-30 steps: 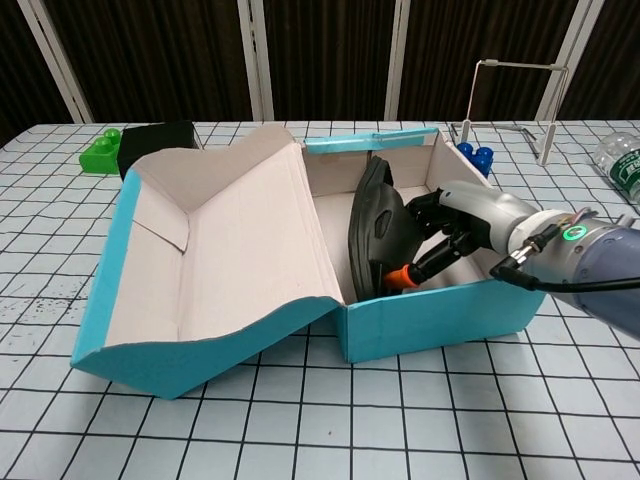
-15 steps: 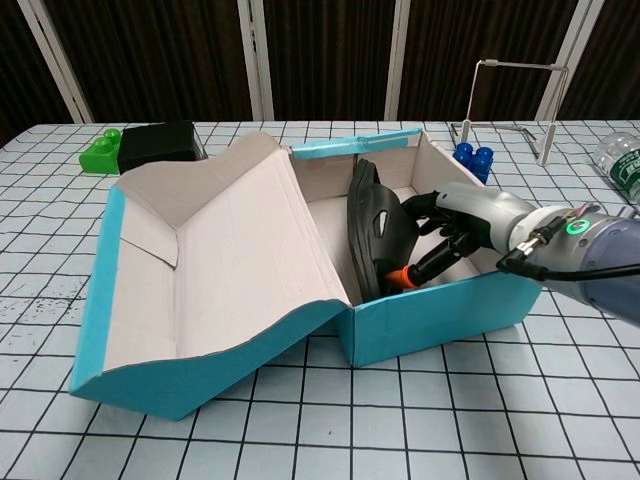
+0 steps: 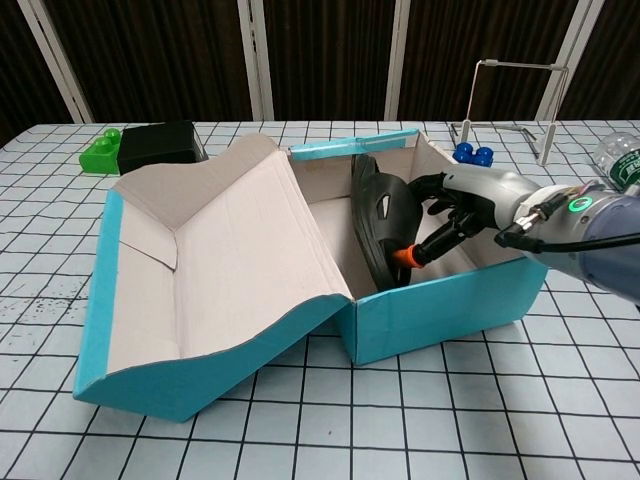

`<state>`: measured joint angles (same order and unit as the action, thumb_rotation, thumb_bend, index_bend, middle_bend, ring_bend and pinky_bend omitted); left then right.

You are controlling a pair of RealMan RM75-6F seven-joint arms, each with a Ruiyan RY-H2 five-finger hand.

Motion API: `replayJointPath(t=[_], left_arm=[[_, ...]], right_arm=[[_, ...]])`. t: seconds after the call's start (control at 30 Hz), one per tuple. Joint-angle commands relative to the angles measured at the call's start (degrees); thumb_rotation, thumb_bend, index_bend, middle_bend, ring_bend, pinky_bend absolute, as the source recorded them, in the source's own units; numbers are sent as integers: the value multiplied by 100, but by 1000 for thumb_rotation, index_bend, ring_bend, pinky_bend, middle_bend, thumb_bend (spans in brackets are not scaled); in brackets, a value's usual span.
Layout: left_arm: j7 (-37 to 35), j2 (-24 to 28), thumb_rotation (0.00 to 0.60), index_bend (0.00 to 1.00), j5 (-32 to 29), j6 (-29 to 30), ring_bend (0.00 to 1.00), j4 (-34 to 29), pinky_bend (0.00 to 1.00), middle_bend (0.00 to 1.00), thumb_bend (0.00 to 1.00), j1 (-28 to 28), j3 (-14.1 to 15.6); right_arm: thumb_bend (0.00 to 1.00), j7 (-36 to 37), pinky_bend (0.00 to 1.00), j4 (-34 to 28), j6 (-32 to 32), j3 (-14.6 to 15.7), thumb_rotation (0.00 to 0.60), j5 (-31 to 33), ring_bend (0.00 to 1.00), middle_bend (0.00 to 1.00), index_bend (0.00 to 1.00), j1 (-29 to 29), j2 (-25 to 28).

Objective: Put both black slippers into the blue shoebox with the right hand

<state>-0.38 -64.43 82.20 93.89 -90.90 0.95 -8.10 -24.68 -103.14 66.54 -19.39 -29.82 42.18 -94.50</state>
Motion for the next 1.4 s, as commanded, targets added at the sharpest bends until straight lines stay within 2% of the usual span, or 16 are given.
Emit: replayJointPath(t=[0.03,0.2,0.43,0.73,1.0,1.07,1.17,1.3,1.4], left_arm=[[-4,1,600,219,-1,3,0,-1,43,47,37,-2,-1],[-13,4,600,219,-15,-7,0,2,43,47,37,-1,-5],[-14,9,600,219,-19,-9,0,-5,43,47,37,-2,-4],[-3,9,600,219,-41,-26,0,1,43,47,37,3,-10],[25,8,600,219,-58,-32,0,-11,43,47,37,2,-12],[21,11,600,219,-54,-25,0,-15,43,47,37,-2,-10],[3,21,600,219,-70,-20,0,-18,43,47,37,-10,-17],[-60,41,600,219,-116,-3,0,-14,43,47,37,-27,-46],[-103,60,600,219,-134,30,0,-21,43,47,37,-47,-63]], right_arm=[[363,-136,56,-71,-29,-3,600,118,72,85,150,71,82],[330,-400,43,-236,-94,36,600,333,41,53,89,191,268],[330,-571,43,-482,-184,84,600,575,31,36,52,321,454],[330,-671,43,-667,-117,69,600,695,29,34,48,449,650],[329,-599,49,-1206,69,-104,600,760,52,36,57,424,1155],[329,-492,109,-1429,133,-138,600,646,124,71,124,341,1328],[330,-430,338,-1856,570,-25,600,137,269,182,269,102,1601],[400,-489,564,-2512,1629,513,600,-963,411,265,377,-463,1848],[436,-615,670,-2847,2094,1026,600,-1650,488,323,452,-848,2071]])
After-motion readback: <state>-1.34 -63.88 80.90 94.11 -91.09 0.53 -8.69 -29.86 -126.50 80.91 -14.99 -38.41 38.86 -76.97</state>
